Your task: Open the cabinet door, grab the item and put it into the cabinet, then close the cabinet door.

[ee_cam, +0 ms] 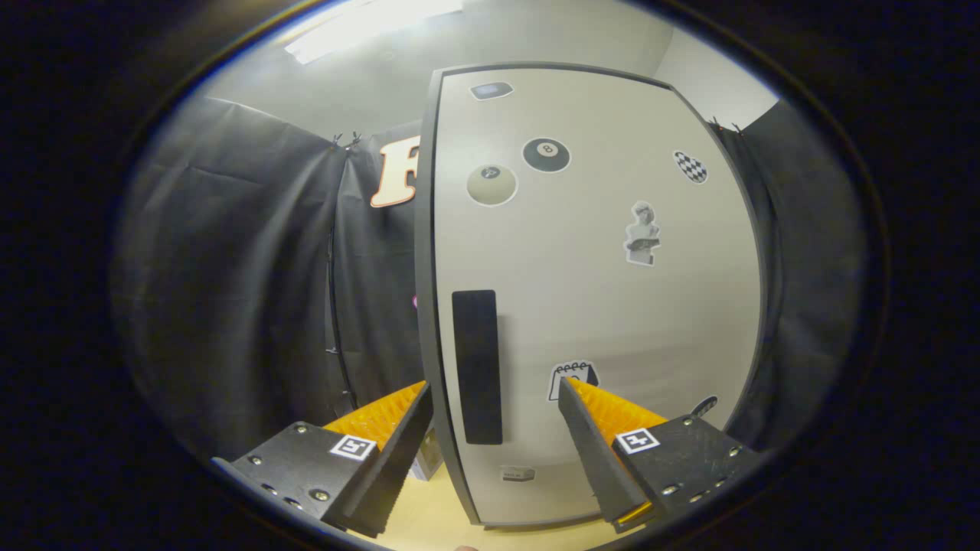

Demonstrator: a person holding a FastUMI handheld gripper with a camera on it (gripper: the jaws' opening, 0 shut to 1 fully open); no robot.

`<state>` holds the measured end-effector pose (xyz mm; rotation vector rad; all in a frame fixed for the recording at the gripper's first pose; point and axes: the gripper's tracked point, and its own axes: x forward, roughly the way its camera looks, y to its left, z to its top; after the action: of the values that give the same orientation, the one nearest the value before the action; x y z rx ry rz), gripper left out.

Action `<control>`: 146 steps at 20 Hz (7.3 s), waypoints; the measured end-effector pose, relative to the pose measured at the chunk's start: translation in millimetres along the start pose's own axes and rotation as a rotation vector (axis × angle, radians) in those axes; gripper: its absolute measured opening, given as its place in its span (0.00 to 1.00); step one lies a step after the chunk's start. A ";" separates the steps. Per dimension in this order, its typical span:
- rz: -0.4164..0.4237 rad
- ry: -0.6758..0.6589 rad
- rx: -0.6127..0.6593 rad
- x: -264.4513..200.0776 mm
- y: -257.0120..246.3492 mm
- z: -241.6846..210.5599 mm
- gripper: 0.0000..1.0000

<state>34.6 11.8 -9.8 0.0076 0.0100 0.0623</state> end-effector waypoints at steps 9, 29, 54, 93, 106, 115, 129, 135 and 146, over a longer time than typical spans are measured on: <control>0.021 0.007 0.002 12.5 6.4 -7.1 0.98; -0.012 0.001 -0.005 42.3 7.0 -19.3 0.29; -0.094 -0.001 0.070 -17.9 -4.1 -13.4 0.11; -0.550 -0.071 0.027 -162.1 -151.8 7.4 0.09; -0.470 -0.050 0.000 -183.6 -195.9 8.2 0.09; -0.662 -0.069 0.033 -231.9 -258.4 6.0 0.08; -0.535 -0.036 -0.040 -195.5 -181.2 -5.4 0.08; -0.387 0.043 -0.036 -153.6 -114.5 -42.5 0.08; -0.348 0.225 -0.021 -112.7 -81.4 -174.5 0.97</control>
<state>-74.6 -75.2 -183.8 -0.0225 0.2349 -0.2850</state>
